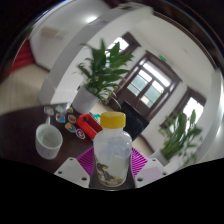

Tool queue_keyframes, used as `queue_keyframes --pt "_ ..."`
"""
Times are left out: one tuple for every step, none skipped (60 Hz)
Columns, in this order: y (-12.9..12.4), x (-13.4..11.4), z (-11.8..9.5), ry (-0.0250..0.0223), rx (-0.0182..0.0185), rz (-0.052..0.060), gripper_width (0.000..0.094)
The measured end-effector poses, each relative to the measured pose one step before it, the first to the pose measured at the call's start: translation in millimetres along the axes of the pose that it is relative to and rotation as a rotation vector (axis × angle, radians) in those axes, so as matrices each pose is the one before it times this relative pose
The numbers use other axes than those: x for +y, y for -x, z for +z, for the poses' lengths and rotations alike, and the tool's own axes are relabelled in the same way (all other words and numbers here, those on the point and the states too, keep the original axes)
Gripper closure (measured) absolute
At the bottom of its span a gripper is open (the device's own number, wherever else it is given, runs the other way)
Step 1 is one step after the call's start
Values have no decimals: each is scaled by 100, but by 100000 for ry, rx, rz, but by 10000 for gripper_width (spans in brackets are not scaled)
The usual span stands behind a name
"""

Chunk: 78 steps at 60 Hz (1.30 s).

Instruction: Pour water

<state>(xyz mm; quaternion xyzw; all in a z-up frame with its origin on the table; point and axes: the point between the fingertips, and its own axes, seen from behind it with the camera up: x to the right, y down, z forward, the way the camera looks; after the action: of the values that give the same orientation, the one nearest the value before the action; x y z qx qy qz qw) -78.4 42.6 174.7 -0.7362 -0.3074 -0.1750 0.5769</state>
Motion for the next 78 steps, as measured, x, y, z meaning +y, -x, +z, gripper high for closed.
queue_keyframes --pt "-216 154 -19 -381 -1171 4866 485" --pt "1386 497 441 -149 570 4610 485" --pt "-833 276 5 -452 -1874 4329 485" --pt "-798 406 -321 -552 -1284 4424 484" --pt "-307 224 1 -204 -807 4146 485" --pt "-265 254 2 -410 -834 4096 485" --pt "-117 190 28 -483 -883 4006 484" --pt "375 61 331 14 -683 3380 487" --pt "18 269 -10 -169 -1202 3359 486" --pt "19 304 -7 -145 -1071 3202 486" --pt "-19 298 -38 -248 -822 2969 486" --pt "0 301 34 -409 -717 2813 484" --pt "28 342 55 -423 -732 2627 484" --pt "701 315 549 -408 49 2378 485" --pt "-369 551 -43 -603 -1586 2262 485" --pt "24 343 60 -188 -843 1850 486" --pt "86 326 107 -203 -725 1503 485" --pt "75 359 90 -194 -674 1303 486" --pt "88 416 92 -65 -555 1191 486" --pt "84 460 121 -13 -398 1201 485" --pt "58 384 119 -68 -270 1200 486" --pt "483 164 -8 100 472 902 484" --pt "-81 506 544 -312 -473 1086 484" --pt "55 355 213 68 -317 752 485" --pt "26 322 169 36 -220 706 484" --pt "-33 284 148 -209 33 812 483" --pt "-26 248 144 -195 73 777 484" --pt "88 270 -27 203 36 580 484" --pt "-37 422 149 528 -245 287 486" --pt "-49 429 188 638 -163 330 483" --pt "-112 473 202 872 125 219 484" --pt "-144 568 198 1119 265 55 473" --pt "-72 123 132 -1593 -179 4 471" --pt "-55 -132 31 -2227 37 55 478" --pt "-108 307 -55 410 273 405 483" --pt "-15 -87 -72 -1106 -69 360 484" --pt "-28 50 -99 -225 318 -32 483" --pt "184 -116 -268 -254 451 -271 483" --pt "40 44 -89 -348 86 -464 484" --pt "4 -34 -79 -399 608 -1050 485" --pt "34 13 -11 -307 412 -1154 487" --pt "-31 23 2 -165 628 -1151 485" --pt "-64 -4 25 -63 751 -646 485" --pt "-29 13 32 107 554 74 484" --pt "-46 21 17 278 520 422 483" --pt "-27 -5 5 237 343 475 483" --pt "6 5 -58 258 308 124 483" --pt "-21 -79 -19 185 217 124 484" --pt "-19 -44 7 157 272 126 479" --pt "15 -26 -45 81 255 211 467" --pt "-17 -54 -15 -112 350 376 453" --pt "-34 100 10 -72 349 368 434" --pt "-2 -31 -24 -16 340 -16 419" --pt "-26 26 -3 97 247 -369 404" --pt "8 23 -34 182 112 -479 390" --pt "-8 28 -57 293 191 -210 379" --pt "-26 61 -69 488 281 213 368" --pt "-17 186 -96 975 304 610 352" --pt "-29 241 -137 1132 489 851 320" --pt "-53 264 -177 1203 538 726 261" --pt "-79 239 -220 1045 646 430 202" --pt "-49 216 -238 675 491 100 173" --pt "-58 116 -284 259 503 -82 120" --pt "-40 135 -297 4 504 -216 109" --pt "-49 114 -387 54 462 -209 98" --pt "-55 165 -441 217 504 -176 96" --pt "-64 245 -485 521 597 -14 97" --pt "-99 358 -576 1033 829 206 98" --pt "-97 410 -673 1166 883 447 97" --pt "-75 323 -715 711 873 647 99" --pt "-219 207 -825 70 664 701 98" --pt "56 163 -795 -512 1046 809 99" --pt "-87 189 -834 -660 877 833 97" --pt "-8 123 -839 -521 892 732 96" --pt "41 167 -855 -383 678 558 94" --pt "95 185 -862 -206 476 395 90" --pt "126 227 -814 37 438 195 90" --pt "56 264 -791 294 592 44 91"
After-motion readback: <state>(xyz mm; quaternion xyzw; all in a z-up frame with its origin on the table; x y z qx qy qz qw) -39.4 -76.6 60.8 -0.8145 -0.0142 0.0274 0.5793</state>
